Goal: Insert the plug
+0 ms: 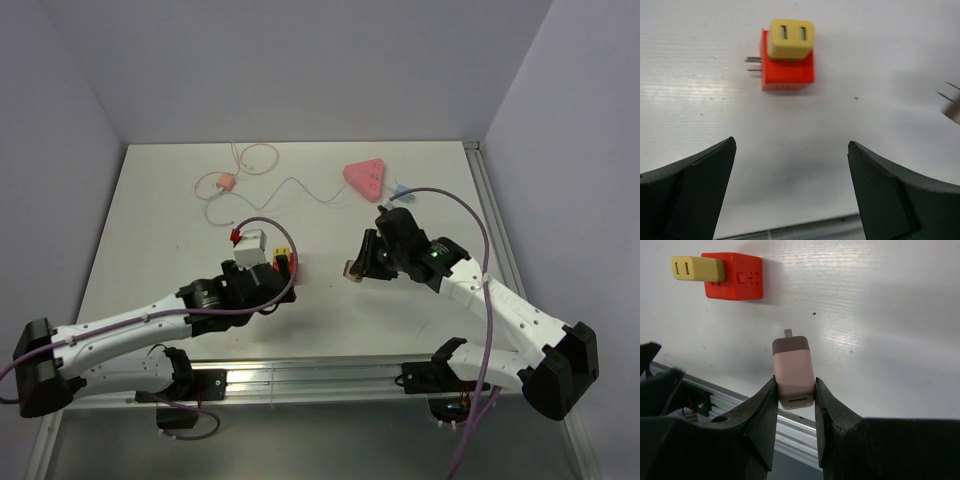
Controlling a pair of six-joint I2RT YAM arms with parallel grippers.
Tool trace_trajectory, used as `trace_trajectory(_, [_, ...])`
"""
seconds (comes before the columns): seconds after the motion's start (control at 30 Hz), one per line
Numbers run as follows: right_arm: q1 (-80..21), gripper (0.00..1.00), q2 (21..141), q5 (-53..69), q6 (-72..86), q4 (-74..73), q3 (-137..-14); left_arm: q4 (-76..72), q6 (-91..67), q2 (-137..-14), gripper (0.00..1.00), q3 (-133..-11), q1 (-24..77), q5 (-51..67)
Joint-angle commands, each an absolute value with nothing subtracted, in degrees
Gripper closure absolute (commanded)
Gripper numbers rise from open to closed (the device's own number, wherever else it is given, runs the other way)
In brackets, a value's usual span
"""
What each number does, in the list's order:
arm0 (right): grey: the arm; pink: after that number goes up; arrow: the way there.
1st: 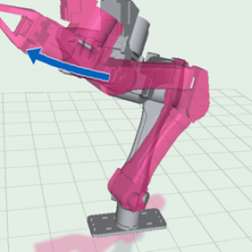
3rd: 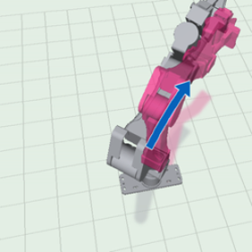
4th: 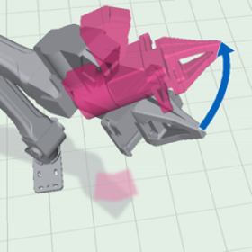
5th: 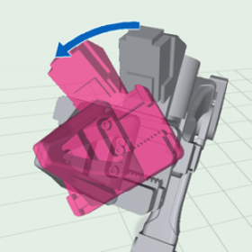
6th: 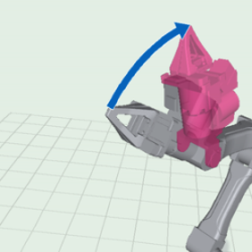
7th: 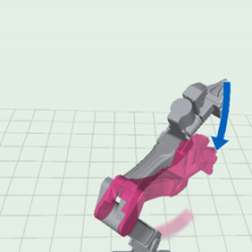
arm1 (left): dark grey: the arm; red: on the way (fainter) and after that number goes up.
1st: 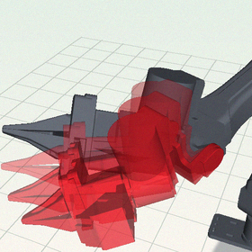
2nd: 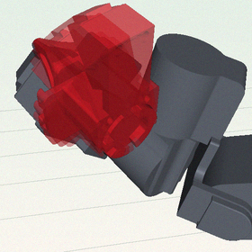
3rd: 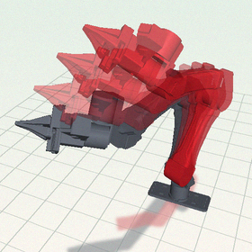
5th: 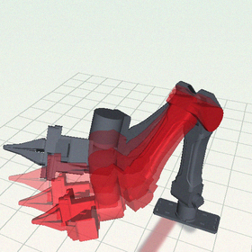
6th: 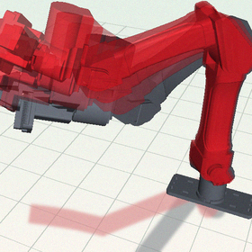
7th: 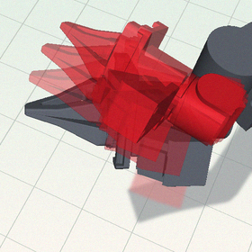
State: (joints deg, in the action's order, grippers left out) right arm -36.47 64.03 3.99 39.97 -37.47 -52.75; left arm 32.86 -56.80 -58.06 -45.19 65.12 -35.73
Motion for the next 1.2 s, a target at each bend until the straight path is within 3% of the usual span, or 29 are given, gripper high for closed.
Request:
trace_trajectory(0.0, [-35.2, 1.0, 59.7, 2.6, 37.8, -36.9, -51.2, 32.0, -57.1, -63.4, 0.02, -47.2, 62.7, -39.5])
trace_trajectory(0.17, [-33.6, 1.0, 56.3, 5.3, 37.2, -36.2, -48.1, 29.9, -55.0, -72.7, 0.03, -50.3, 61.0, -43.2])
trace_trajectory(0.6, [-30.9, 1.0, 52.2, 8.2, 35.4, -35.6, -45.1, 20.9, -47.3, -85.2, 0.1, -54.3, 55.7, -39.4])
trace_trajectory(1.0, [-30.5, 1.0, 52.6, 9.1, 35.1, -35.2, -44.6, 21.6, -49.0, -91.9, 0.28, -57.3, 54.8, -37.0])
trace_trajectory(1.17, [-30.1, 1.0, 53.0, 9.5, 35.0, -35.1, -44.5, 21.8, -49.5, -93.4, 0.31, -57.5, 54.6, -36.7])
